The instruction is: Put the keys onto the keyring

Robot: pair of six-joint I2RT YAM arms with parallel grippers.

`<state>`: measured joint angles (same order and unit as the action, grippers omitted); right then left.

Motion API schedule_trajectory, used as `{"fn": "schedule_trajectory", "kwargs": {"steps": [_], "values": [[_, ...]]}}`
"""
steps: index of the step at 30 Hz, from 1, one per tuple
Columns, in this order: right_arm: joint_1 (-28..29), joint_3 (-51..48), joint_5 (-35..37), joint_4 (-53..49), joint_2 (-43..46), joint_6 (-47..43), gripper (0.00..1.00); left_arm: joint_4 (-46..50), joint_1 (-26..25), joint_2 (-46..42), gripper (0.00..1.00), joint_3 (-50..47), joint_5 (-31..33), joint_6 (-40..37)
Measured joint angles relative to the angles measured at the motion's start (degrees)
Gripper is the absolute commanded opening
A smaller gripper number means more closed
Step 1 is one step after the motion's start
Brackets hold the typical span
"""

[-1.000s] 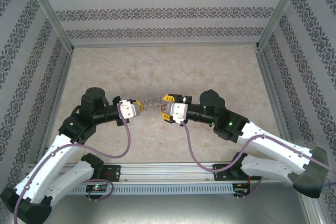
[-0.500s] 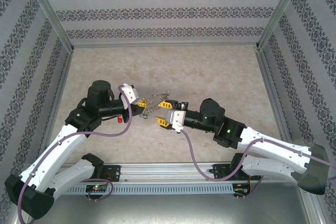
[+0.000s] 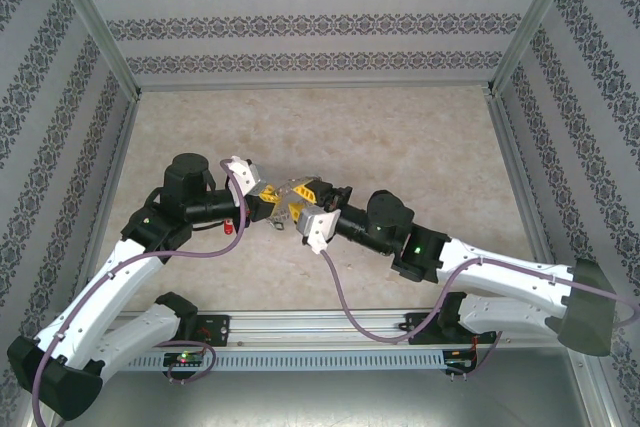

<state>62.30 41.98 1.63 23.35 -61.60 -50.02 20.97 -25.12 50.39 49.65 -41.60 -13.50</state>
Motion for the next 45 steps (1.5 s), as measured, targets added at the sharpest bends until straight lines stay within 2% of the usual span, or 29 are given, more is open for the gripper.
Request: {"fn": "schedule_trajectory", "kwargs": {"steps": [9, 23, 29, 37, 39, 42, 45], "values": [[0.59, 1.53, 2.71, 2.36, -3.72, -4.0, 0.33, 0.04, 0.0, 0.0, 0.0, 0.02, -0.37, 0.31], [0.59, 1.53, 7.61, 4.2, -3.8, -5.77, 0.29, 0.48, 0.0, -0.24, 0.0, 0.11, -0.37, 0.0], [0.59, 1.53, 6.45, 4.33, -3.34, -5.84, 0.33, 0.52, 0.0, -0.24, 0.0, 0.11, -0.28, -0.24], [0.59, 1.53, 5.22, 3.69, -2.4, -5.81, 0.33, 1.9, 0.0, -0.24, 0.0, 0.26, 0.11, -2.4], [0.59, 1.53, 4.48, 2.82, -2.4, -5.66, 0.37, 2.29, 0.0, -0.24, 0.0, 0.31, 0.26, -3.02], [0.57, 1.79, 1.86, -1.27, -2.23, -6.71, 0.44, 2.69, 0.0, -0.26, 0.0, 0.33, 0.24, -4.15], [-1.49, 3.41, -2.78, -9.77, -1.36, -7.56, 0.48, 3.85, 0.0, -0.46, 0.0, 0.46, 0.2, -7.08]]}}
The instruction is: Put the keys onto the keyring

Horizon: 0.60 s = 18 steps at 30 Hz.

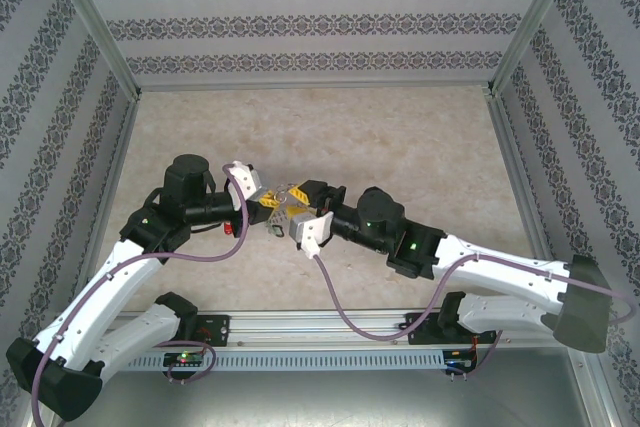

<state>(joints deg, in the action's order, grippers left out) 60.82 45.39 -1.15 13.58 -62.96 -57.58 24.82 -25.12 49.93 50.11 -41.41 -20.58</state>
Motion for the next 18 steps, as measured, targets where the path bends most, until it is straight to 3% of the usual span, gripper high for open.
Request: {"fn": "schedule_trajectory", "kwargs": {"steps": [7, 14, 18], "values": [[-8.94, 7.17, -9.84, -15.52, 2.71, 2.86, 0.55, 4.92, -0.04, -2.03, 0.0, 0.09, 0.48, -12.37], [-9.29, 11.41, -17.31, -23.43, -0.17, 6.95, 0.54, 7.34, -0.76, -1.88, 0.0, 0.98, 0.22, -21.16], [-9.35, 12.13, -19.82, -27.15, -2.75, 8.68, 0.47, 7.82, -1.68, -1.31, 0.0, 1.6, 0.42, -23.93]]}}
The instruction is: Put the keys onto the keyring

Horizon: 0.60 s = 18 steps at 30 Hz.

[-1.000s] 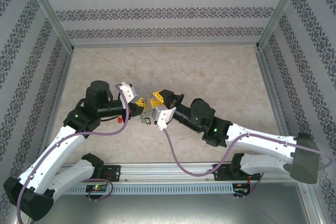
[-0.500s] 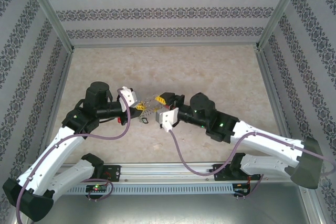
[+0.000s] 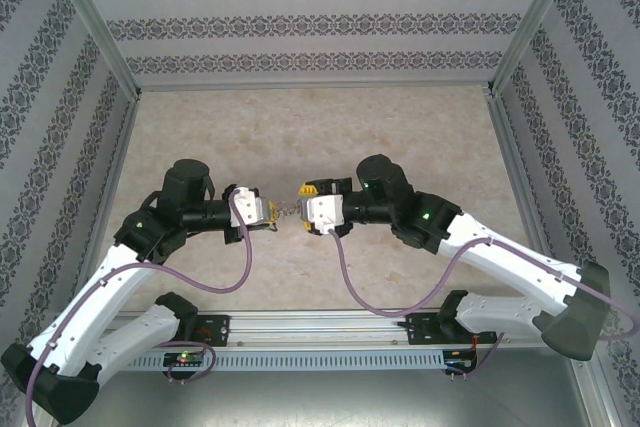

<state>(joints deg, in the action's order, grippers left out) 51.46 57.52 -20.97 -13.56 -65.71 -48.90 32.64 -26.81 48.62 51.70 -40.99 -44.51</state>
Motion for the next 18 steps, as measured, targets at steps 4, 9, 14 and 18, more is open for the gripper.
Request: {"fn": "schedule_trajectory", "kwargs": {"steps": [4, 9, 14, 18], "values": [[0.0, 0.55, -1.09, -2.16, -1.29, 0.94, 0.42, 0.48, -1.18, 0.7, 0.0, 0.26, 0.74, -2.14], [0.0, 1.95, -1.92, -2.67, -2.64, 1.77, 0.25, 1.22, -2.75, 1.99, 0.0, 0.5, 1.51, -4.11], [-0.26, 2.56, -2.29, -3.63, -3.5, 2.19, 0.07, 1.68, -3.56, 2.67, 0.05, 1.16, 2.93, -4.63], [-0.33, 2.56, -2.23, -3.41, -3.45, 2.08, 0.0, 1.7, -3.65, 2.67, 0.29, 1.2, 3.3, -4.72]]}}
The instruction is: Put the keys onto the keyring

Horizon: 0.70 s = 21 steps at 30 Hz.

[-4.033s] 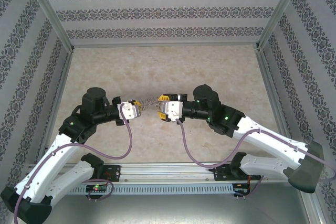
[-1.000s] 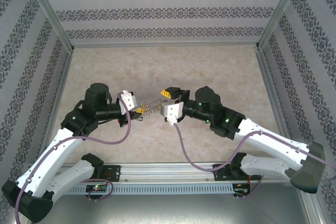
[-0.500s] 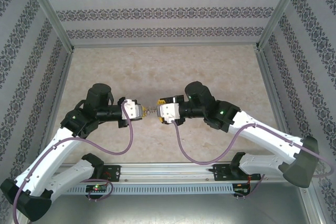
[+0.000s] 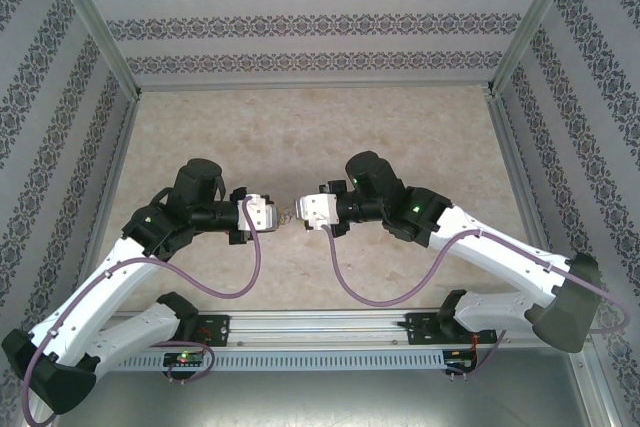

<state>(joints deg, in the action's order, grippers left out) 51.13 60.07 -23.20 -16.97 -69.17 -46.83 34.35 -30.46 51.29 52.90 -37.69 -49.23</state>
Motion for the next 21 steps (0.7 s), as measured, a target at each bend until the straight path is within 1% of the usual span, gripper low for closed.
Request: {"fn": "schedule_trajectory", "kwargs": {"steps": [1, 4, 6, 9, 16, 21], "values": [[-0.04, -0.04, -0.02, -0.07, 0.02, 0.02, 0.0, -0.13, -0.2, -0.09, 0.37, 0.02, 0.09, -0.2], [-0.24, -0.72, -0.09, 0.15, 0.68, 0.48, 0.0, -0.39, -0.35, -1.16, 0.52, 0.02, 0.55, -0.44], [-1.18, -1.95, -0.72, 1.09, 2.1, 1.66, 0.0, -0.59, -0.35, -2.36, 0.53, 0.0, 0.92, -0.2], [-4.09, -4.17, -2.95, 3.93, 5.16, 4.68, 0.0, -1.62, -0.35, -4.46, 0.55, -0.44, 1.38, 0.61], [-11.65, -11.89, -12.39, 15.45, 13.35, 14.62, 0.0, -6.45, -0.35, -7.56, 0.55, -1.73, 2.01, 4.37], [-13.44, -13.55, -15.91, 20.11, 14.82, 18.21, 0.0, -11.26, -0.35, -8.2, 0.57, -2.56, 1.95, 7.82]]}}
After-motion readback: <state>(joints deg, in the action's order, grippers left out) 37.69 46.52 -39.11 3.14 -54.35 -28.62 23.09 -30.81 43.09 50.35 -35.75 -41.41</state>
